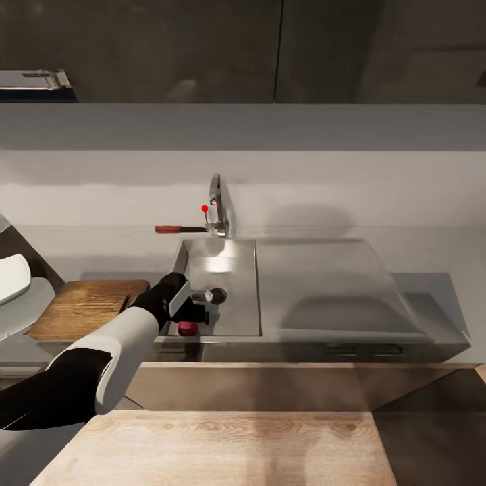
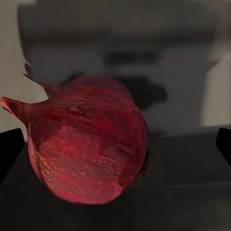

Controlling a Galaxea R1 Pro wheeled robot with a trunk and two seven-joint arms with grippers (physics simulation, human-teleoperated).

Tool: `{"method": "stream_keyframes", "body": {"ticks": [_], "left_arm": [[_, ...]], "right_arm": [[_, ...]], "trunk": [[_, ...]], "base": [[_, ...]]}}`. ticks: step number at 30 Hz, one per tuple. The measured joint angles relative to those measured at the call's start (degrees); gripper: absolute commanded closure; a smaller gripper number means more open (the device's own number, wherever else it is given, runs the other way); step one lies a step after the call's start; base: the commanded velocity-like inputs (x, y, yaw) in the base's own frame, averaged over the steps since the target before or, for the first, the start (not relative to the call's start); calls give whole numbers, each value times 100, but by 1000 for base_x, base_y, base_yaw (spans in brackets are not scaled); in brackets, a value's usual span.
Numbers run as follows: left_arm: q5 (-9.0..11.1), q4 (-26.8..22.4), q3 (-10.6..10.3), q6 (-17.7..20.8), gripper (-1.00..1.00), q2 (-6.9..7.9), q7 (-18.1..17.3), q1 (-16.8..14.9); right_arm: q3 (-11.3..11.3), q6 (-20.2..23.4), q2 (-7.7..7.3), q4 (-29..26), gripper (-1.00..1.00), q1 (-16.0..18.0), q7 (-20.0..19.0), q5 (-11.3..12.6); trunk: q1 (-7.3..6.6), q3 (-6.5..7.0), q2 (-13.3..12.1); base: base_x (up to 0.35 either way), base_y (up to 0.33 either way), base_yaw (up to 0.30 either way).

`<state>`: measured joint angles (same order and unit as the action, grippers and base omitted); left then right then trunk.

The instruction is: In the kitchen, take the Vidalia onion out of the sink, dice it on the chopping board with the paring knife, put the diced onion into the bowl on the countertop, then place both the paring knife and the chopping board into the sink.

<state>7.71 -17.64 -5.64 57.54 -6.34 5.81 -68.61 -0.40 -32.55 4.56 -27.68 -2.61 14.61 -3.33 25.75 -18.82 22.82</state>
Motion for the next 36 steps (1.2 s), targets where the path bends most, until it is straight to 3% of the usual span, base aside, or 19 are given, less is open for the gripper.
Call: {"method": "stream_keyframes", "body": {"ticks": [24, 36], "left_arm": [[0, 4, 0, 0, -100, 1, 0, 0], [-8, 81, -1, -8, -100, 0, 0, 0]], "right_arm": [[0, 9, 7, 44, -100, 0, -9, 0], [0, 9, 8, 44, -100, 0, -9, 0]], "trunk": [[0, -157, 0], [0, -165, 0]], "base": [[0, 0, 0], [0, 0, 0]]}}
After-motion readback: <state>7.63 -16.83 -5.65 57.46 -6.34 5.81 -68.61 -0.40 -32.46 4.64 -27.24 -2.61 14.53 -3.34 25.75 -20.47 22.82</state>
